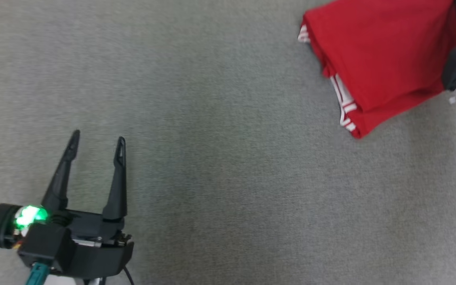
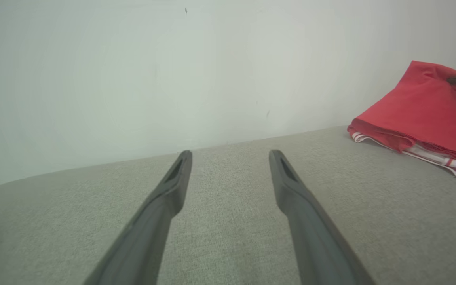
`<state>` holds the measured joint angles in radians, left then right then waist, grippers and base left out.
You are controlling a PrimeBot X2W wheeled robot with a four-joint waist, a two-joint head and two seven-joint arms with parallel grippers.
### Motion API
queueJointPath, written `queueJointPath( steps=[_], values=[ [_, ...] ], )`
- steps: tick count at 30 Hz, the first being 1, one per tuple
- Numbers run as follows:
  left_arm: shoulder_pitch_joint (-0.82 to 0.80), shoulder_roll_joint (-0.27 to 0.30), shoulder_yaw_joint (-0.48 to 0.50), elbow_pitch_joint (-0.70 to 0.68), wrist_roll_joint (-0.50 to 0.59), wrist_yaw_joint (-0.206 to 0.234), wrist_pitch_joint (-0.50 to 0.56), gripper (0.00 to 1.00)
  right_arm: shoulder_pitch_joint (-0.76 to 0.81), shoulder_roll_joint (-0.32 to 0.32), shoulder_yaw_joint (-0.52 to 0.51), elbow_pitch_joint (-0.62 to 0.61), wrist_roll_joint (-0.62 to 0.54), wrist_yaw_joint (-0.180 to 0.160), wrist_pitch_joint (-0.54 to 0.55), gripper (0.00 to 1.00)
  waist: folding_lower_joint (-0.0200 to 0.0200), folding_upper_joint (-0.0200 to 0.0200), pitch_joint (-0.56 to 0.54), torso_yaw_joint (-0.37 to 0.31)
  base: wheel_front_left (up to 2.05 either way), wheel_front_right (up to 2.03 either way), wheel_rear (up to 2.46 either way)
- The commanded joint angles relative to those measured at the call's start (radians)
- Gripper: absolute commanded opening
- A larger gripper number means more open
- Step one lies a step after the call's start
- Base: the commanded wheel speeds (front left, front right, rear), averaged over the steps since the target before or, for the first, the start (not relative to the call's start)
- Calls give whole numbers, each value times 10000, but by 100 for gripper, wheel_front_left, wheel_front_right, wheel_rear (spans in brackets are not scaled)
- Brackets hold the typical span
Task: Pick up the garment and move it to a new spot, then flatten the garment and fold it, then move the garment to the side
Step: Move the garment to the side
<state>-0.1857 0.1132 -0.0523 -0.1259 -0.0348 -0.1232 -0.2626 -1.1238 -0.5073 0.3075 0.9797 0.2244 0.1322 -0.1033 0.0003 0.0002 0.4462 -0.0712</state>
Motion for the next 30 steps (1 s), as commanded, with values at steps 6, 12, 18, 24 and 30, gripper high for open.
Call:
queueJointPath(
  steps=[6,12,18,24,30],
  values=[
    [-213,527,124,-857,159,-22,-24,100,-1056,-236,382,63,-325,-23,223,0,-3,-2,1311,-1157,0,0,0],
    [-151,774,190,-1517,285,8,-25,100,-1619,-383,433,185,-443,-23,182,0,-3,-2,1788,-1583,0,0,0],
    [-37,1028,321,-2275,384,82,-24,100,-2162,-463,516,275,-631,-23,52,0,-3,-2,2190,-2083,0,0,0],
    [178,1198,356,-2963,536,174,58,100,-2494,-648,616,425,-812,-23,24,0,-3,-2,2332,-2490,0,0,0],
    [212,1365,449,-3561,579,209,338,100,-2783,-684,777,590,-747,-23,-2,0,-3,-2,2539,-2811,0,0,0]
  ],
)
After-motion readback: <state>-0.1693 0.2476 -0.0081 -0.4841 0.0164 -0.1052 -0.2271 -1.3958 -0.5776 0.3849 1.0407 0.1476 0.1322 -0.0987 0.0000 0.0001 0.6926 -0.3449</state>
